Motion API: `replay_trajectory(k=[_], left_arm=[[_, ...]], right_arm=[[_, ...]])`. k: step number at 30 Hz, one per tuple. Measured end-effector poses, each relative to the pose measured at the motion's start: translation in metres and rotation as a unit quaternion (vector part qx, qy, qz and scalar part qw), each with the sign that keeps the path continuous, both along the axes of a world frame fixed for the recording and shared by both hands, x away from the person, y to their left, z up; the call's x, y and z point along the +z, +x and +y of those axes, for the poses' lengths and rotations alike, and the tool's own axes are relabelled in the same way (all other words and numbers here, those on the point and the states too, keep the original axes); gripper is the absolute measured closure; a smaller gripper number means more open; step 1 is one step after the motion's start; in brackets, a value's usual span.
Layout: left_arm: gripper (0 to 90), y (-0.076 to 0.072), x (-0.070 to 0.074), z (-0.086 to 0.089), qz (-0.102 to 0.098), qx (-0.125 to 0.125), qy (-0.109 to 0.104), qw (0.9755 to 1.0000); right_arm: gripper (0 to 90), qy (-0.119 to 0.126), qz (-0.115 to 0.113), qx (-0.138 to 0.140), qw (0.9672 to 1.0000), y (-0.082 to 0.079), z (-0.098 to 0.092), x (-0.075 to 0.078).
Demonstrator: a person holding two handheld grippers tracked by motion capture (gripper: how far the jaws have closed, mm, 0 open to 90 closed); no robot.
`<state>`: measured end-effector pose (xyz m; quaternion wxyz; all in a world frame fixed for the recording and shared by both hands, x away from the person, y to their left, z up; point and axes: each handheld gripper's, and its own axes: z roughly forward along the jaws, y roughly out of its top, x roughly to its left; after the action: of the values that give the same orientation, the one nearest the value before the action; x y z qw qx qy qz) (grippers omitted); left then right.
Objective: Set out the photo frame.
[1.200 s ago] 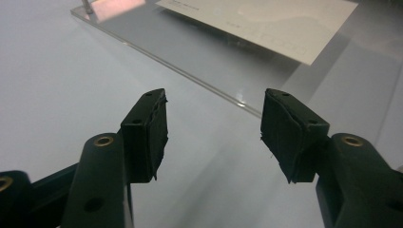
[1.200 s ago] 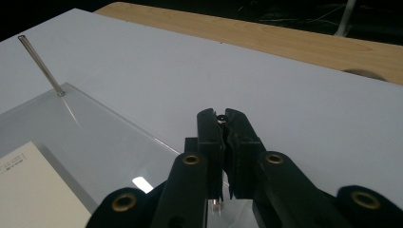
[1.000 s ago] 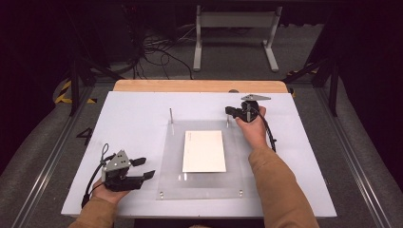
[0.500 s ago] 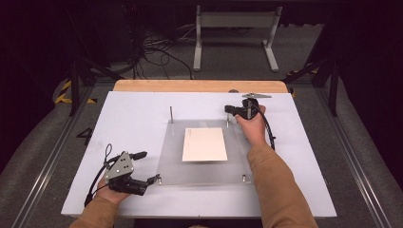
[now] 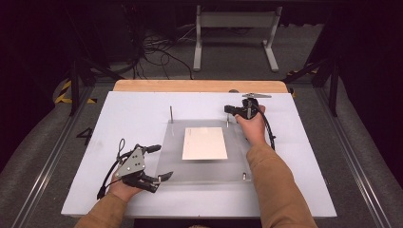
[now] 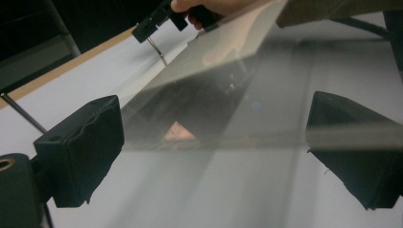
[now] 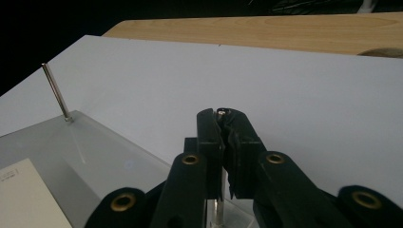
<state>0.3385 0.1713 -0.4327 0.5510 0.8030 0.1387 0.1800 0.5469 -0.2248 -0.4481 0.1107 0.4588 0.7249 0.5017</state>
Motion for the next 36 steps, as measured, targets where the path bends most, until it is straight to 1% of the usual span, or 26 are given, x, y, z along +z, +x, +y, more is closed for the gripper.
replay_trajectory(k=[1, 2, 5, 6, 8, 10, 12, 14, 18, 20, 22, 23, 24, 25, 26, 27, 28, 29, 30, 32, 33, 36], left_arm=[[6.3, 0.0, 0.0, 0.0, 0.0, 0.0, 0.0, 1.0], [7.4, 0.002, 0.0, -0.004, -0.005, 0.004, 0.002, 1.0], [14.2, 0.003, 0.0, -0.006, -0.008, 0.005, 0.004, 0.9999], [14.2, 0.003, 0.0, -0.007, -0.009, 0.006, 0.009, 0.9999], [34.0, 0.002, 0.0, -0.007, -0.009, 0.013, 0.014, 0.9998], [43.3, 0.001, 0.0, -0.008, -0.021, 0.029, 0.016, 0.9992], [46.3, 0.0, 0.001, -0.008, -0.023, 0.033, 0.012, 0.9991], [48.9, -0.001, 0.004, -0.009, -0.029, 0.04, 0.015, 0.9987], [50.2, -0.002, 0.005, -0.008, -0.032, 0.04, 0.022, 0.9985], [50.2, -0.001, 0.005, -0.008, -0.031, 0.041, 0.02, 0.9985], [50.2, -0.001, 0.005, -0.008, -0.029, 0.04, 0.018, 0.9986], [50.2, 0.0, 0.005, -0.008, -0.032, 0.042, 0.022, 0.9984], [50.2, 0.0, 0.005, -0.008, -0.032, 0.042, 0.022, 0.9984], [50.2, 0.0, 0.004, -0.008, -0.032, 0.042, 0.022, 0.9984], [50.2, 0.001, 0.005, -0.008, -0.031, 0.042, 0.02, 0.9984], [50.2, 0.001, 0.005, -0.008, -0.031, 0.042, 0.02, 0.9984], [50.2, 0.001, 0.006, -0.007, -0.029, 0.043, 0.021, 0.9984], [50.1, 0.002, 0.006, -0.007, -0.029, 0.043, 0.02, 0.9985], [50.1, 0.002, 0.006, -0.008, -0.028, 0.043, 0.019, 0.9985], [50.1, 0.002, 0.007, -0.008, -0.028, 0.043, 0.02, 0.9985], [50.1, 0.002, 0.007, -0.008, -0.027, 0.044, 0.019, 0.9985], [50.1, 0.002, 0.008, -0.008, -0.025, 0.044, 0.02, 0.9985]], right_arm=[[85.2, 0.0, 0.0, 0.0, 1.0, 0.0, 0.0, 0.0], [85.2, -0.005, 0.001, 0.002, 1.0, 0.0, 0.0, 0.001], [85.2, -0.005, 0.001, 0.0, 1.0, -0.001, 0.0, 0.001], [85.2, -0.005, 0.001, -0.001, 1.0, -0.001, 0.001, 0.001], [85.1, -0.003, 0.001, -0.001, 1.0, -0.001, 0.001, 0.0], [85.1, -0.003, -0.001, 0.003, 1.0, -0.001, 0.0, 0.0], [85.1, -0.004, -0.002, 0.004, 1.0, -0.001, 0.0, 0.0], [85.1, -0.003, -0.001, 0.003, 1.0, -0.001, 0.0, 0.0], [84.8, -0.006, -0.002, -0.002, 1.0, -0.003, 0.001, 0.0], [84.8, -0.007, -0.003, -0.004, 1.0, -0.003, 0.002, 0.001], [84.4, -0.016, -0.005, -0.008, 0.9998, -0.004, 0.003, 0.002], [82.9, -0.031, -0.01, -0.009, 0.9994, -0.006, 0.005, 0.005], [80.3, -0.036, -0.011, -0.01, 0.9993, -0.007, 0.005, 0.005], [80.3, -0.036, -0.011, -0.01, 0.9993, -0.007, 0.005, 0.005], [71.8, -0.049, -0.02, -0.014, 0.9985, -0.009, 0.005, 0.008], [71.8, -0.049, -0.02, -0.014, 0.9985, -0.009, 0.005, 0.008], [69.5, -0.05, -0.025, -0.009, 0.9984, -0.011, 0.004, 0.01], [65.2, -0.046, -0.028, -0.001, 0.9986, -0.015, 0.003, 0.014], [62.5, -0.047, -0.032, 0.004, 0.9984, -0.017, 0.002, 0.016], [58.9, -0.055, -0.039, 0.014, 0.9976, -0.027, -0.001, 0.022], [57.1, -0.065, -0.049, 0.019, 0.9965, -0.036, -0.006, 0.027], [54.6, -0.051, -0.066, 0.028, 0.9961, -0.056, -0.019, 0.037]])
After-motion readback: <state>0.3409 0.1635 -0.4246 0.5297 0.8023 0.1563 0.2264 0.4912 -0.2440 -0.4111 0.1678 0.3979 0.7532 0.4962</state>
